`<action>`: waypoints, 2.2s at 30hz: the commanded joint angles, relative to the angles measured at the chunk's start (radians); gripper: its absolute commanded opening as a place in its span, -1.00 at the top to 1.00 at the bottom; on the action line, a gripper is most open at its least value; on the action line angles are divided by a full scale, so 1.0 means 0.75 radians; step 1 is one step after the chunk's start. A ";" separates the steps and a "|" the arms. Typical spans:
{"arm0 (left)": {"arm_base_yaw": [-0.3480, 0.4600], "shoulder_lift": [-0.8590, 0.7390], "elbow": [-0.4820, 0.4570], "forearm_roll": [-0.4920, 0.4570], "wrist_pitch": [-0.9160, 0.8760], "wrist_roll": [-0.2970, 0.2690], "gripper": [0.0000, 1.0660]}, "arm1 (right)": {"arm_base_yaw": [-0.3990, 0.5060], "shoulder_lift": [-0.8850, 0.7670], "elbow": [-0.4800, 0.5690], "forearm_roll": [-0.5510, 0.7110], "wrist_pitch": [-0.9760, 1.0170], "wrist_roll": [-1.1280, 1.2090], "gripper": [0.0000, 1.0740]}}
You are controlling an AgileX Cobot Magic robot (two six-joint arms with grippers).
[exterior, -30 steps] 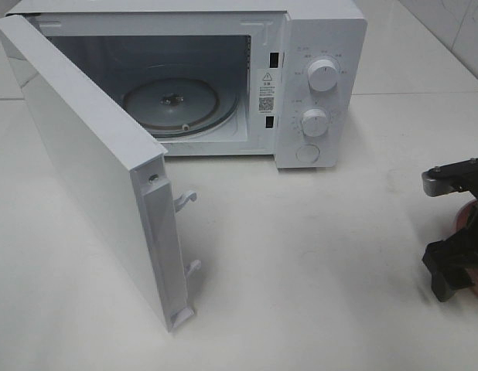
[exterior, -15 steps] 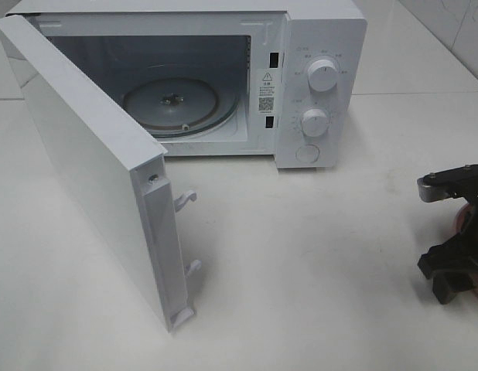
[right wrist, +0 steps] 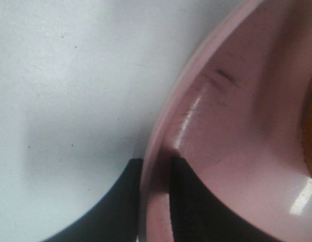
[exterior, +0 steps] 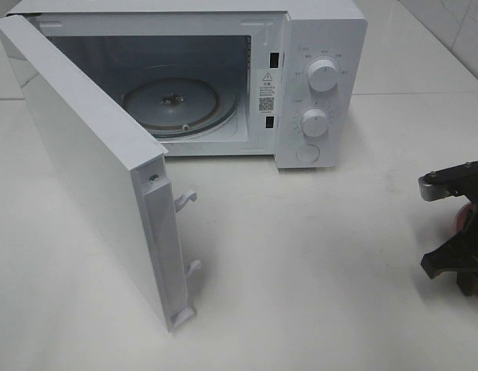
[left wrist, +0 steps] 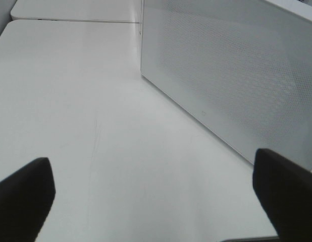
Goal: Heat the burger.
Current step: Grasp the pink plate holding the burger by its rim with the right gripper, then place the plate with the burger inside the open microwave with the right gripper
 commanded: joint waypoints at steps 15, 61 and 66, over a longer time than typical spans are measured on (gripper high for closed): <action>0.000 -0.020 0.001 -0.007 0.003 0.001 -0.87 | 0.056 -0.036 0.009 -0.123 0.048 0.171 1.00; 0.000 -0.020 0.001 -0.007 0.003 0.001 -0.87 | 0.355 -0.393 0.009 -0.492 0.445 0.577 1.00; 0.000 -0.020 0.001 -0.007 0.003 0.001 -0.87 | 0.433 -0.404 0.009 -0.492 0.481 0.572 1.00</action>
